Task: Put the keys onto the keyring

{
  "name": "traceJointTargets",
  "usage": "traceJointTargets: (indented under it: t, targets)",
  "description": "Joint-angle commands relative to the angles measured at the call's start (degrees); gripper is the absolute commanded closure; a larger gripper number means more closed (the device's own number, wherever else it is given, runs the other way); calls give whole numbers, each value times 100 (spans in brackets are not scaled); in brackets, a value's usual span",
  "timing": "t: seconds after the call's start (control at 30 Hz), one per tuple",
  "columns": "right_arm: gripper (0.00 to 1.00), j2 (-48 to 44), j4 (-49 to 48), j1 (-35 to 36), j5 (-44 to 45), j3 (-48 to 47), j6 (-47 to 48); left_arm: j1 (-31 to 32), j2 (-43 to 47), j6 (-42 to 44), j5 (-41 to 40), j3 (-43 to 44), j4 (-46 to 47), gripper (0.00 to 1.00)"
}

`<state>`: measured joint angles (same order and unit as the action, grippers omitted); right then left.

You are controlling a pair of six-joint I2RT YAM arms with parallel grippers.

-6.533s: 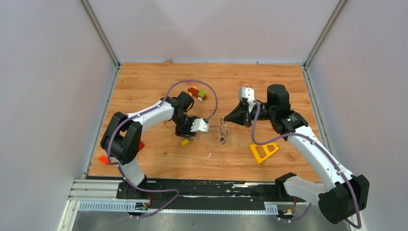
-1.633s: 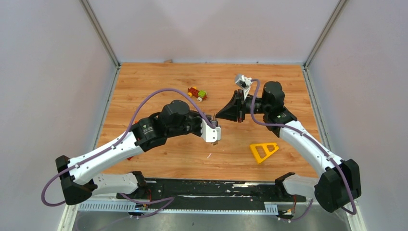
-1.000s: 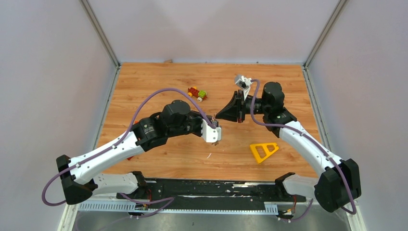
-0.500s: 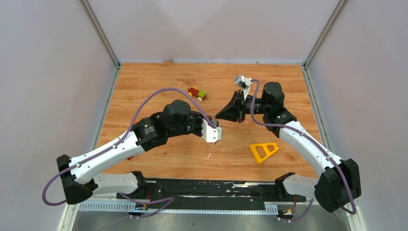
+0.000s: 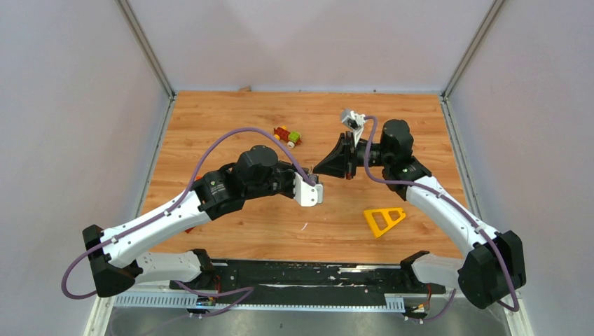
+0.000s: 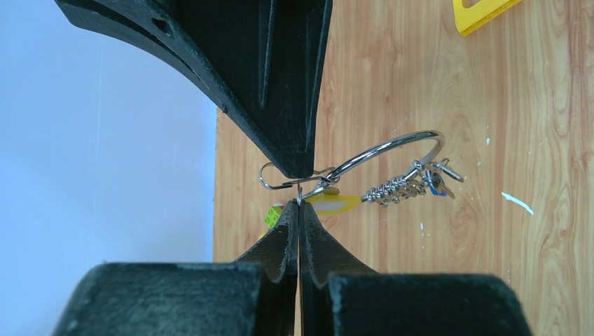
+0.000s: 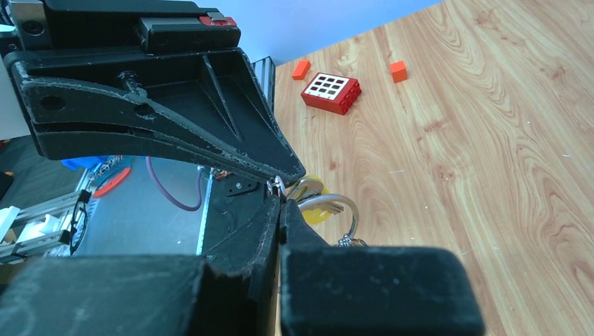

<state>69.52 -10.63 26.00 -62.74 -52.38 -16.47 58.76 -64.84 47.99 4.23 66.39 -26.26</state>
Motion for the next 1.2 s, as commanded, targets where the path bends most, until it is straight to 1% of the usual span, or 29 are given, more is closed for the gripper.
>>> traceJointTargets:
  t: [0.0, 0.73, 1.17]
  targets:
    - [100, 20, -290, 54, -89, -7, -27, 25, 11, -90, 34, 262, 276, 100]
    - [100, 42, -114, 102, 102, -50, 30, 24, -50, -135, 35, 339, 257, 100]
    - [100, 129, 310, 115, 443, -176, 254, 109, -91, 142, -341, 194, 287, 100]
